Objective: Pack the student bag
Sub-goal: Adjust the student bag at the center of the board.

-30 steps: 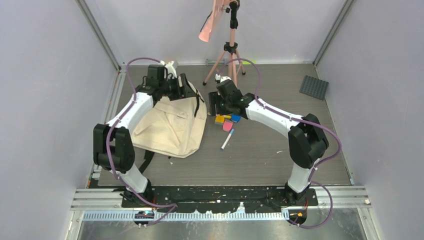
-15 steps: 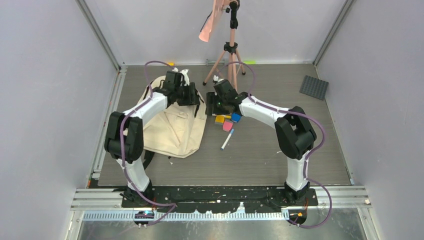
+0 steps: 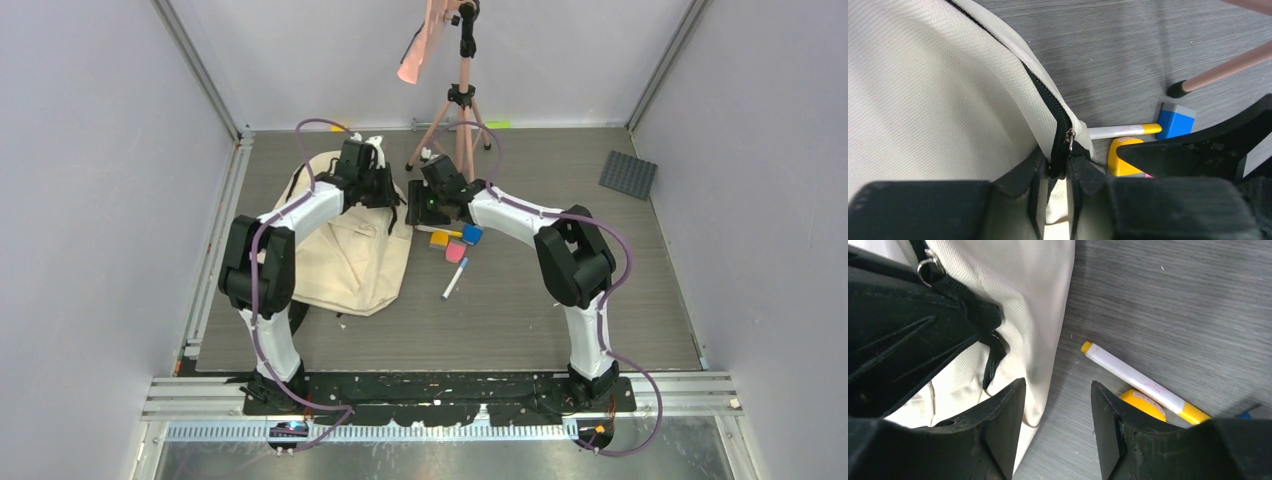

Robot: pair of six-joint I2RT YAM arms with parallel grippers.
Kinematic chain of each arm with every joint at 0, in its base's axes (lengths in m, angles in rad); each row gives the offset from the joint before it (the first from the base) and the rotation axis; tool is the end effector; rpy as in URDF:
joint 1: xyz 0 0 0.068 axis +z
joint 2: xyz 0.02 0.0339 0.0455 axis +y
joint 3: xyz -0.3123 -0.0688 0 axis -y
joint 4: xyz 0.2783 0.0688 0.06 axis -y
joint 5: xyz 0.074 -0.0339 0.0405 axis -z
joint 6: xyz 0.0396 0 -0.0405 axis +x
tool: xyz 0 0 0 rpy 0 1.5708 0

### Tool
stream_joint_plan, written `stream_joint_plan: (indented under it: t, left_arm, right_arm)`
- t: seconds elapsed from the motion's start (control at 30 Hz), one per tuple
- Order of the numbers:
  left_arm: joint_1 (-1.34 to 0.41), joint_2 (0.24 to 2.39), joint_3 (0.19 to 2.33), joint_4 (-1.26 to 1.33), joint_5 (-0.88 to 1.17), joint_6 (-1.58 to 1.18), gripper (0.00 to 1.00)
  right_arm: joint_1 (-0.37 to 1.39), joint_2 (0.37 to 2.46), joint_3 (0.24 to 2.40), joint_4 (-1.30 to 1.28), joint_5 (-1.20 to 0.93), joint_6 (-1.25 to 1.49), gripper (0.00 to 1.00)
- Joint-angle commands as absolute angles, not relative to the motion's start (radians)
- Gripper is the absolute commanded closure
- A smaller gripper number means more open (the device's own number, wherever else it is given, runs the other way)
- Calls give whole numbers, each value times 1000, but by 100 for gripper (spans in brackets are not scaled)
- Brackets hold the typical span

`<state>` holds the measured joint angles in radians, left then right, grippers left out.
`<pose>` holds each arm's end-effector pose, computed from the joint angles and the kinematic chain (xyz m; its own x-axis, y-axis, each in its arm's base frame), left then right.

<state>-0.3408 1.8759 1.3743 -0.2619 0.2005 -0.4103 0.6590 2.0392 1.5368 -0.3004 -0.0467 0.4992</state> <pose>0.4386 -0.1639 0.2522 -0.7823 -0.1373 -0.6075 0.1648 0.8950 -0.4144 0.4042 0.3154 0.2291 -0.8044 -0.0181 -0.5938 -0.2873 0.8868 0.3620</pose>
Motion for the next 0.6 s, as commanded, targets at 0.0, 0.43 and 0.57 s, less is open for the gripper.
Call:
stream_joint_plan:
  t: [0.0, 0.43, 0.57]
  left_arm:
    - [-344, 1852, 1408, -218, 127, -384, 86]
    - [-343, 1788, 1451, -373, 159, -158, 88]
    - [-342, 1754, 1437, -401, 154, -82, 87]
  right_arm:
    - [652, 2070, 1624, -280, -62, 511, 46]
    - [601, 2156, 1724, -262, -173, 511, 97]
    - [561, 2104, 1663, -236, -163, 531, 99]
